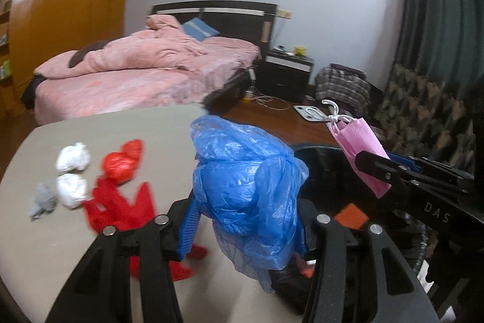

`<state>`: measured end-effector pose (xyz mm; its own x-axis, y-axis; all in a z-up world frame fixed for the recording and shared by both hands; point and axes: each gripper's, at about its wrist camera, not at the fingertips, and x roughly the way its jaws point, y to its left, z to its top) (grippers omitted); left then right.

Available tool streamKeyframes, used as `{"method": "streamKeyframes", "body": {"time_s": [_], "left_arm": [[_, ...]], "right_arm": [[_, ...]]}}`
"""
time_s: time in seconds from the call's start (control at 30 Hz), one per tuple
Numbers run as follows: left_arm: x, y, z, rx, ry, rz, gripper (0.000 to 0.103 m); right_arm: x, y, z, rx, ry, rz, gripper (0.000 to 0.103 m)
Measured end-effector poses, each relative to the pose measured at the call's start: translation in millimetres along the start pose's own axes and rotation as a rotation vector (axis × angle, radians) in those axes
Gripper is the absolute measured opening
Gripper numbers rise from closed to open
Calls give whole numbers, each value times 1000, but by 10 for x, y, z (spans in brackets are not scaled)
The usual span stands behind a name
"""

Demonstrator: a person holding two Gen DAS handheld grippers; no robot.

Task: Collect trash
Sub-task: 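Carry the blue bag and pink bag over the trash bin and open both tools, then move both open tools back over the table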

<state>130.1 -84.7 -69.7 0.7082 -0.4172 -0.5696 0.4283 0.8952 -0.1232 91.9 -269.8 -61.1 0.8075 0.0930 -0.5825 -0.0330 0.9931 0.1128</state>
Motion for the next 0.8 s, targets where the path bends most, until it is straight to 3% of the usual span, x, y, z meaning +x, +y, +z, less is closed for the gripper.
{"method": "streamKeyframes", "body": {"time_s": [0.33,0.5,0.67,0.8], "left_arm": [[419,-548,97,65,28,-122,51],[549,-705,93,69,52,-187,67],[526,-659,99,51,45,-196,82],[464,-559,139,38,25,-175,86]], "right_arm": [[-111,-617,-209,77,6,-124,27],[-188,-835,-302,114,-2,-180,54],[-296,-953,-347,125,-37,-229,85],[-316,-990,-308,136,-62,-246,92]]}}
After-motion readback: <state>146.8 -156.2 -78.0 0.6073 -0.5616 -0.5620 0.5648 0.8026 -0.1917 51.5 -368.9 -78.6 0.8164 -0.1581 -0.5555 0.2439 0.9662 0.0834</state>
